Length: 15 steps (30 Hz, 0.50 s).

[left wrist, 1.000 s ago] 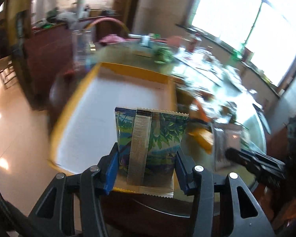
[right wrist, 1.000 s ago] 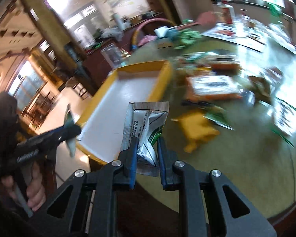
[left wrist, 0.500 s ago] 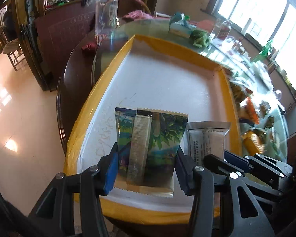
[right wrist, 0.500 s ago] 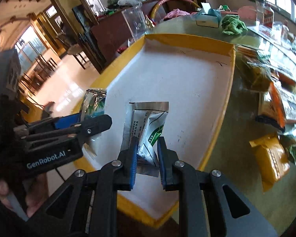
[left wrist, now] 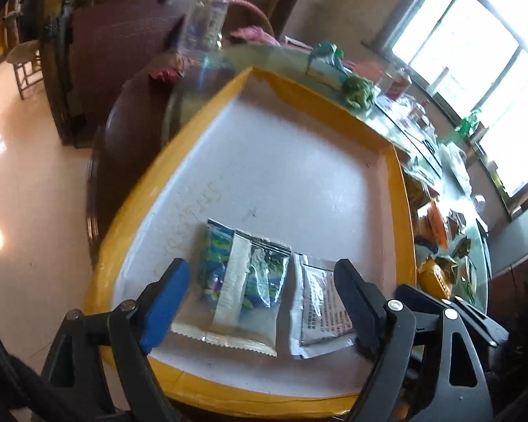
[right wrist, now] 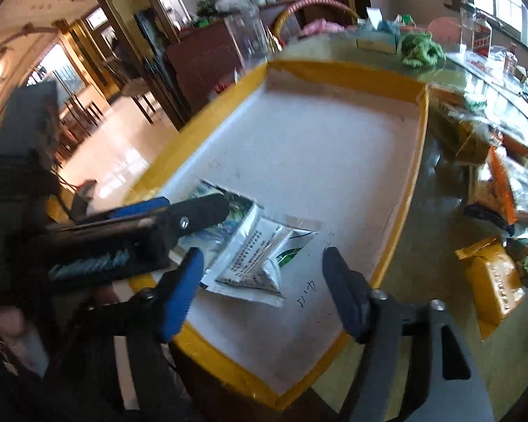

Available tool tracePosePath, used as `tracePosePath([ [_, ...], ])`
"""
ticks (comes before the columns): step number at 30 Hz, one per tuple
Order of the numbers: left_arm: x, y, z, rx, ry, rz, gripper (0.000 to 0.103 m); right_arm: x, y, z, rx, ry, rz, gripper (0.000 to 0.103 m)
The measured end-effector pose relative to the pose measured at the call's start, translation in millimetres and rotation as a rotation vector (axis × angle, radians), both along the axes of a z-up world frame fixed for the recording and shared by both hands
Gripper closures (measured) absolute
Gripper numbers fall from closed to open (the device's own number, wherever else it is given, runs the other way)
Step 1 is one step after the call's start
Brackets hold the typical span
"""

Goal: Organize snacks
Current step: 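Open both tools, releasing the packets in the tray, and withdraw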

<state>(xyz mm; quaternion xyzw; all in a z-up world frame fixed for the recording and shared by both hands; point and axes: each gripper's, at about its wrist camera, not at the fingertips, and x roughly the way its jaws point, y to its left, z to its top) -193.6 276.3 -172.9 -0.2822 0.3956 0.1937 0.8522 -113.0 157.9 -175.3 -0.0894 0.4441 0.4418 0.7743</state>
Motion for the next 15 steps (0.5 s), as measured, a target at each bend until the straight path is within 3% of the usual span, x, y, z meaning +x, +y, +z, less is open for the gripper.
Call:
tracePosePath([
  [3,-6,-9,11,0.021,-0.065,-0.033,0.019,0,-16,10,0.045,0.009,0.003,0.031],
  [6,1,-13,8,0.052,0.008,-0.026,0.019,4,-35,19,0.095,0.024,0.001,0.029],
  [8,1,-20,13,0.054,-0.022,-0.031,0.019,8,-50,24,0.117,0.024,-0.02,0.025],
  [11,6,-32,15,0.083,0.002,-0.053,0.019,17,-71,26,0.13,0.046,-0.07,0.024],
  [15,11,-55,19,0.185,0.049,-0.037,0.019,29,-101,25,0.146,0.064,-0.131,0.024],
])
